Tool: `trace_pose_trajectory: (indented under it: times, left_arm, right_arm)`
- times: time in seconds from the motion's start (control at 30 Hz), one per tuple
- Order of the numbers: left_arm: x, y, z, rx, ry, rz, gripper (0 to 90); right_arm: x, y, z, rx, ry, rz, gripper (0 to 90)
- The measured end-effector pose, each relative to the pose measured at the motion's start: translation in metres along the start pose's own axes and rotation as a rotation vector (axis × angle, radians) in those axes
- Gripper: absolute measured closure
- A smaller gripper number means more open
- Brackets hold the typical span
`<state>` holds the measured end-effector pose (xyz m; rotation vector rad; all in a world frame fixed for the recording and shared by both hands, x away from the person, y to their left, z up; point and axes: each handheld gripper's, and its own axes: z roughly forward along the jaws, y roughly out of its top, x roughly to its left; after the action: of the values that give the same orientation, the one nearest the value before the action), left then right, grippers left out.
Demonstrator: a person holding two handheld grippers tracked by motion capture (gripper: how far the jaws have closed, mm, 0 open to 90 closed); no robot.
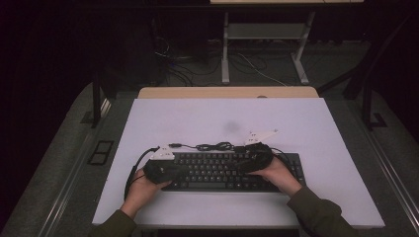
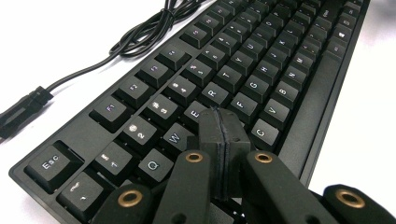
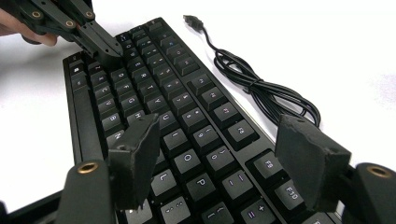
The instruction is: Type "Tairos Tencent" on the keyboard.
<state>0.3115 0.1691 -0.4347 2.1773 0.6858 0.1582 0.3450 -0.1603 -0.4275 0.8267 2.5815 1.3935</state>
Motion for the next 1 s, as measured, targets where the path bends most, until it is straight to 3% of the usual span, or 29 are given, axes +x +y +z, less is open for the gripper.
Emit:
trace_pose_trajectory:
  times: [0.33, 0.67, 1.0]
  left_arm:
    - [0.0000, -0.0001, 0.0004, 0.011, 0.001, 0.006, 89.2]
    - [-0.0012, 0.0026, -0.0032, -0.017, 0.003, 0.001, 88.6]
    - [-0.0012, 0.0039, -0.0057, -0.046, 0.018, -0.016, 72.6]
  right_arm:
    - [0.0000, -0.0001, 0.0002, -0.001, -0.001, 0.001, 30.3]
    - [-0.0003, -0.0003, 0.0004, -0.001, -0.001, 0.001, 30.3]
    - [-0.0005, -0.0004, 0.0002, -0.001, -0.002, 0.001, 30.3]
